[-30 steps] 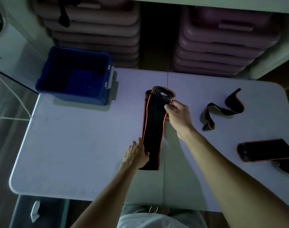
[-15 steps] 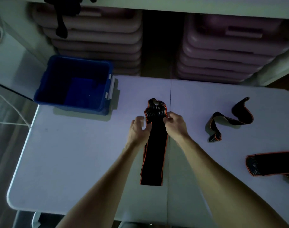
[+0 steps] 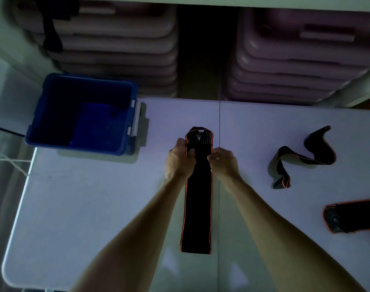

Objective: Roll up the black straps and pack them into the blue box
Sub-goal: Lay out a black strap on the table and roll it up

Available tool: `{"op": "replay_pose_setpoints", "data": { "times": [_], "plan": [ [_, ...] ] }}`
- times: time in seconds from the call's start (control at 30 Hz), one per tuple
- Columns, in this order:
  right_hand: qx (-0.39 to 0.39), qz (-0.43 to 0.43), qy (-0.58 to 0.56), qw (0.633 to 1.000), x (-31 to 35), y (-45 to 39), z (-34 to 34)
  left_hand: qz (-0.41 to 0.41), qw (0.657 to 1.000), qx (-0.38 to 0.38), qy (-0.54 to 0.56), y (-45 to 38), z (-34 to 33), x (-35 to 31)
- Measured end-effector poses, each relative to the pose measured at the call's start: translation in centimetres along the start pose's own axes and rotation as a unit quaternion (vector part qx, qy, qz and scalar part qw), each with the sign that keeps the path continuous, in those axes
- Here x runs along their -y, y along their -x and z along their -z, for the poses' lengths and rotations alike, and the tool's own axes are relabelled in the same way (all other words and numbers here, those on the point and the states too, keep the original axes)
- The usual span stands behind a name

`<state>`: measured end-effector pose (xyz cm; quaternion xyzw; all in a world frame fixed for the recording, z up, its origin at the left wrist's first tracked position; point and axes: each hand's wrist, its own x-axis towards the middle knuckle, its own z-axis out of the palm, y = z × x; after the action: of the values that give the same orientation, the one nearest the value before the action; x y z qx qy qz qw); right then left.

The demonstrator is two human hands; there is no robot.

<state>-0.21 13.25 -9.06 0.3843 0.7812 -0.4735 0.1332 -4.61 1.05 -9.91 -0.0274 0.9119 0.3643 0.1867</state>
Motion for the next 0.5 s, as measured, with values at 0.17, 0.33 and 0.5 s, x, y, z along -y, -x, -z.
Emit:
{"op": "replay_pose_setpoints", "data": {
  "times": [0.17,0.33,0.5],
  "plan": [
    [0.019,0.015,0.053,0.998,0.3,-0.5,0.0,0.002,0.999,-0.031,0.019,-0.8,0.0,-0.6],
    [-0.052,0.063,0.028,0.996,0.8,-0.6,-0.3,-0.026,0.999,-0.019,0.032,-1.3,0.2,-0.2],
    [-0.128,0.153,0.011,0.98,0.3,-1.6,-0.6,-0.044,0.998,0.042,-0.002,-1.6,0.3,0.0]
  ]
}}
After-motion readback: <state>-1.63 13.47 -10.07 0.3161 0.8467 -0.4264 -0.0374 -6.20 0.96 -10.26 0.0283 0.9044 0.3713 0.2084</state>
